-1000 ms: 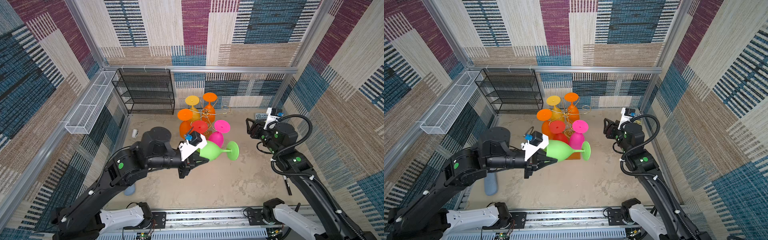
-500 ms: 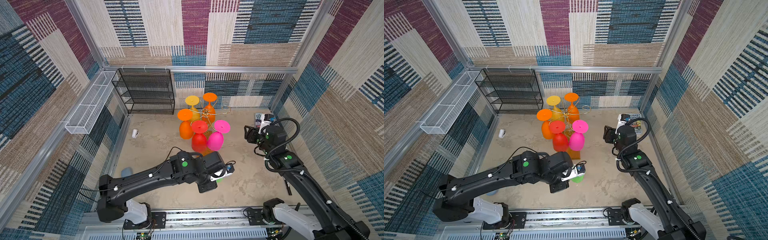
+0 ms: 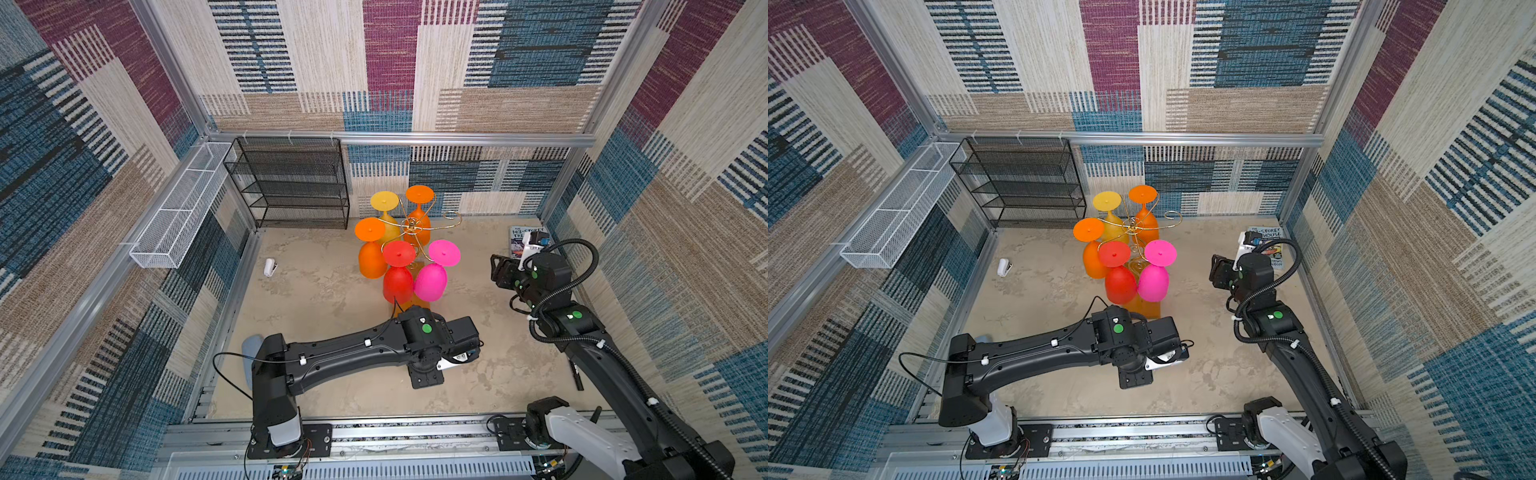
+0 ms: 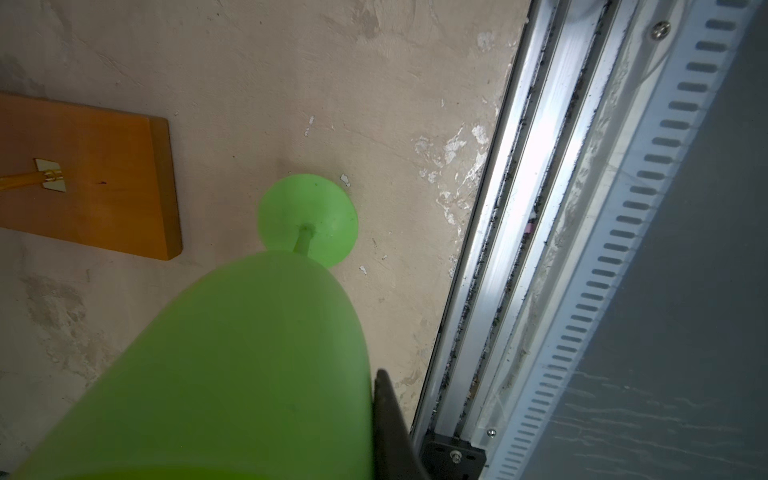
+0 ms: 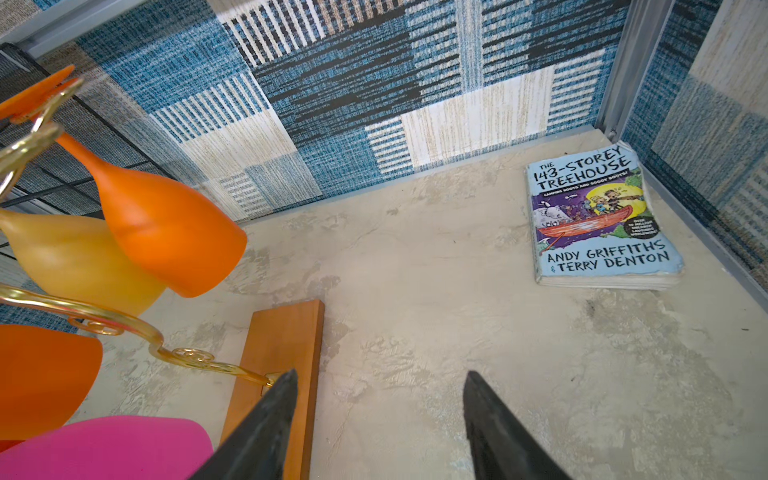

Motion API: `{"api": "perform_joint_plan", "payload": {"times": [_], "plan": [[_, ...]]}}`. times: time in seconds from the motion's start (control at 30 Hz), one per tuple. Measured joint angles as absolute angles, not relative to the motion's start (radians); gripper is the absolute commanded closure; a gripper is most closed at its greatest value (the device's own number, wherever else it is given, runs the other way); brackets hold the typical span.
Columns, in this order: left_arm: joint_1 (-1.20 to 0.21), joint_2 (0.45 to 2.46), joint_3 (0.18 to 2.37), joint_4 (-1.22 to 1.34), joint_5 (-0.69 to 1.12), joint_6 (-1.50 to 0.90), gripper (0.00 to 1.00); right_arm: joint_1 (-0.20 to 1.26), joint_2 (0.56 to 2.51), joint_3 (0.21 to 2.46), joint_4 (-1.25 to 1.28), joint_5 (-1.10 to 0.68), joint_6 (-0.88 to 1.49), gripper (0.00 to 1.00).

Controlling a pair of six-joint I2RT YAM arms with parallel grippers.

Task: Take the wine glass off the wine glass rack
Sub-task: Place the wine glass at the bottom-center of the table.

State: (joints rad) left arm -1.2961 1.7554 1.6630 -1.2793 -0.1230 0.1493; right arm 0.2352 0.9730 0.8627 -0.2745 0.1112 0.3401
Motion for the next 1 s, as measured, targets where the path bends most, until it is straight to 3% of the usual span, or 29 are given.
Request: {"api": "perform_joint_plan", "payload": {"times": [0.27, 0.43, 0.7, 1.0], "plan": [[-1.284, 1.81, 1.674, -1.306, -0.093, 0.179, 1.0, 0.229, 0.976, 0.859, -0.267, 0.086, 0.34, 0.35], [-1.269, 1.826, 1.683, -1.321, -0.064, 0.191, 0.9, 0.227, 0.974, 0.855, -0.265, 0.084, 0.34, 0.35], [-1.247, 1.828, 1.724, -1.331, -0.049, 0.205, 0.61, 0.223, 0.965, 0.844, -0.259, 0.078, 0.34, 0.35], [-1.245, 1.738, 1.778, -1.343, -0.099, 0.207, 0.48, 0.223, 0.918, 0.844, -0.259, 0.042, 0.345, 0.35]]}}
